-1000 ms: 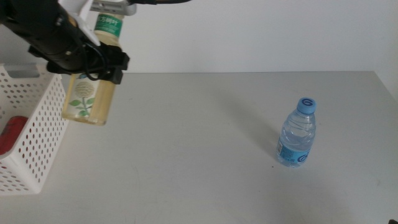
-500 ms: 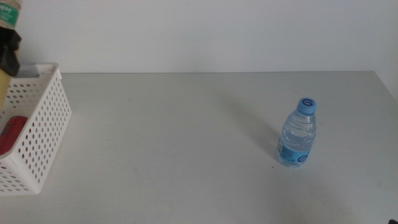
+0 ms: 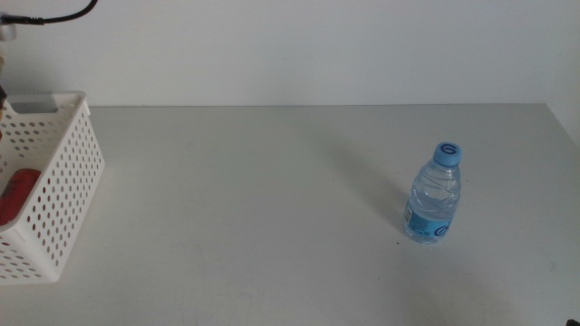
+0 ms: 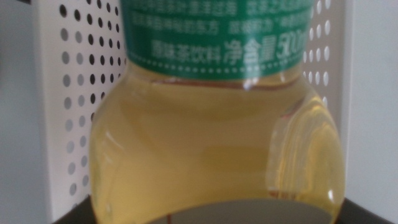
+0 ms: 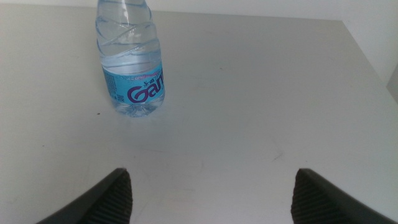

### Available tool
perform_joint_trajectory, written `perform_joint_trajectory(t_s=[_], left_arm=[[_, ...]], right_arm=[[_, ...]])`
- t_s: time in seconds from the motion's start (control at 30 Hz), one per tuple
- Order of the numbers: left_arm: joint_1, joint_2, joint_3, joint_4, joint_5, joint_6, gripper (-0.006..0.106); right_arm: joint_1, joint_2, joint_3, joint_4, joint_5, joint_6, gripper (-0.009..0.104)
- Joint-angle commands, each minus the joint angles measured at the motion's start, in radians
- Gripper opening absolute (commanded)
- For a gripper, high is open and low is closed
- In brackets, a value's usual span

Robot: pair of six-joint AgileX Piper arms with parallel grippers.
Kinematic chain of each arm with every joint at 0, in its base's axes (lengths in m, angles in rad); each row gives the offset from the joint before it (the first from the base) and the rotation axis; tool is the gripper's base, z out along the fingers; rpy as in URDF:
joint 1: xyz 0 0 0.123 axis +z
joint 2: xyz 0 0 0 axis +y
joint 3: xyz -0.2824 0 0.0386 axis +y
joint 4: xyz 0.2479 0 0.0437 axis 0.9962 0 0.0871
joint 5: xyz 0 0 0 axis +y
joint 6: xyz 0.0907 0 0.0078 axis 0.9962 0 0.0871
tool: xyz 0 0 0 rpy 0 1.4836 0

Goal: Use arms to grab the bottles and put them into the dustbin to the left of the table.

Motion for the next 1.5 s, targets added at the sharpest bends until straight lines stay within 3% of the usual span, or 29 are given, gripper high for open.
perform_joint_trajectory(t_s=[0.0,0.5,0.87,1.0,1.17,1.3,1.47], left_arm=[[0.002,-0.027,-0.036,-0.003,0.047,-0.001,-0.002],[0.002,0.121,0.024,-0.037,0.039,-0.001,-0.002],[0.001,0.188,0.047,-0.131,-0.027,0.015,0.001],[0.001,0.194,0.047,-0.14,-0.027,0.062,0.019],[0.001,0.194,0.047,-0.113,-0.05,0.088,0.067],[0.001,0.194,0.047,-0.096,-0.061,0.088,0.093],[0.001,0.191,0.009,-0.096,-0.023,0.085,0.094]], right_arm=[[-0.006,-0.021,-0.005,-0.003,-0.065,-0.009,0.066],[-0.006,-0.021,-0.005,-0.003,-0.065,-0.009,0.066],[-0.006,-0.021,-0.005,-0.003,-0.065,-0.009,0.066],[-0.006,-0.021,-0.005,-0.003,-0.065,-0.009,0.066],[-0.006,-0.021,-0.005,-0.003,-0.065,-0.009,0.066],[-0.006,-0.021,-0.005,-0.003,-0.065,-0.009,0.066],[-0.006,-0.021,-0.005,-0.003,-0.065,-0.009,0.066]])
